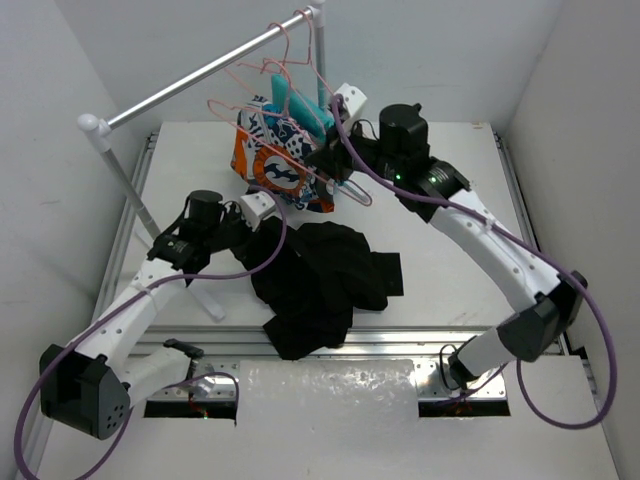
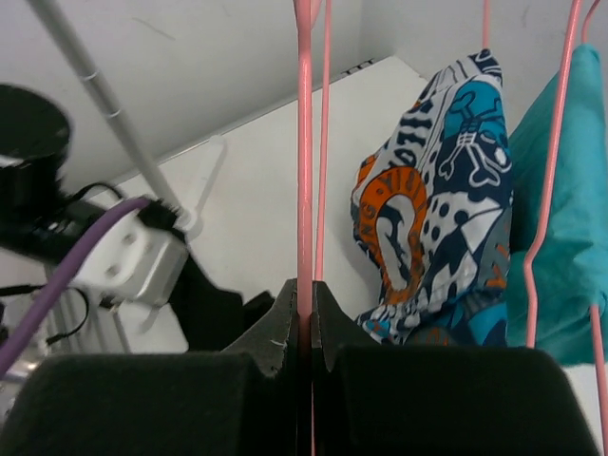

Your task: Place the shirt on the hanger

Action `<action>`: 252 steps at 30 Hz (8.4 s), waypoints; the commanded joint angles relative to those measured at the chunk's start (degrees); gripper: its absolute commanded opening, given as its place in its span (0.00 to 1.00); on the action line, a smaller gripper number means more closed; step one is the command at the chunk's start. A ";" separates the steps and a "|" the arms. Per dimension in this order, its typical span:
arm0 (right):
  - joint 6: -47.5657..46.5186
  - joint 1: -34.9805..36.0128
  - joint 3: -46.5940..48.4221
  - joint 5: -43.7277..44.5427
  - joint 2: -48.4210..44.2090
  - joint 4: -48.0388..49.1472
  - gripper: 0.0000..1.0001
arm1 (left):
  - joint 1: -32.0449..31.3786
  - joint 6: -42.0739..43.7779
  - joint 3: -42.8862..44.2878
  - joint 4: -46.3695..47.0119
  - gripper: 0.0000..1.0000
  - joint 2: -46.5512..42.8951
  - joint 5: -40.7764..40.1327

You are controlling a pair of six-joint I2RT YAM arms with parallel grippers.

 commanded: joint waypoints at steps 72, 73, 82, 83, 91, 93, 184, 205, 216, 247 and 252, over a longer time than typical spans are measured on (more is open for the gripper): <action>1.59 5.60 -36.92 18.17 -24.85 6.35 0.00 | -0.56 1.55 30.97 -24.94 0.04 11.73 7.28; 1.41 5.69 -36.92 17.12 -24.68 6.80 0.00 | -0.56 1.65 32.28 -25.90 0.04 11.64 8.15; -3.42 7.89 -38.41 5.79 -21.42 20.05 0.00 | -6.43 4.19 38.54 -30.74 0.04 10.07 17.48; -4.03 7.98 -39.02 4.47 -21.51 20.07 0.00 | -6.88 4.46 38.36 -30.65 0.04 9.71 17.65; -4.40 8.15 -46.14 5.32 -21.78 28.51 0.00 | -7.94 7.96 37.04 -34.15 0.03 8.05 26.77; -3.26 8.24 -47.55 7.52 -21.69 29.65 0.00 | -8.03 9.82 36.87 -34.52 0.03 6.90 28.28; -11.34 5.25 -56.17 -12.33 -13.34 53.30 0.00 | 3.40 33.12 -0.32 -2.09 0.10 3.91 36.29; 9.73 1.13 -48.87 18.95 -21.76 33.54 0.99 | 2.78 5.88 1.62 10.31 0.00 -2.59 16.16; 27.77 3.84 -59.87 12.72 -21.89 35.63 0.68 | 2.69 -2.74 6.62 12.24 0.00 -2.25 18.01; 39.10 12.28 -56.25 21.23 -6.94 47.66 0.75 | 2.78 -4.77 10.23 12.24 0.00 -1.98 18.36; 41.14 12.29 -55.39 22.65 -3.33 51.44 0.62 | 2.69 -5.56 10.76 12.24 0.00 -2.24 19.32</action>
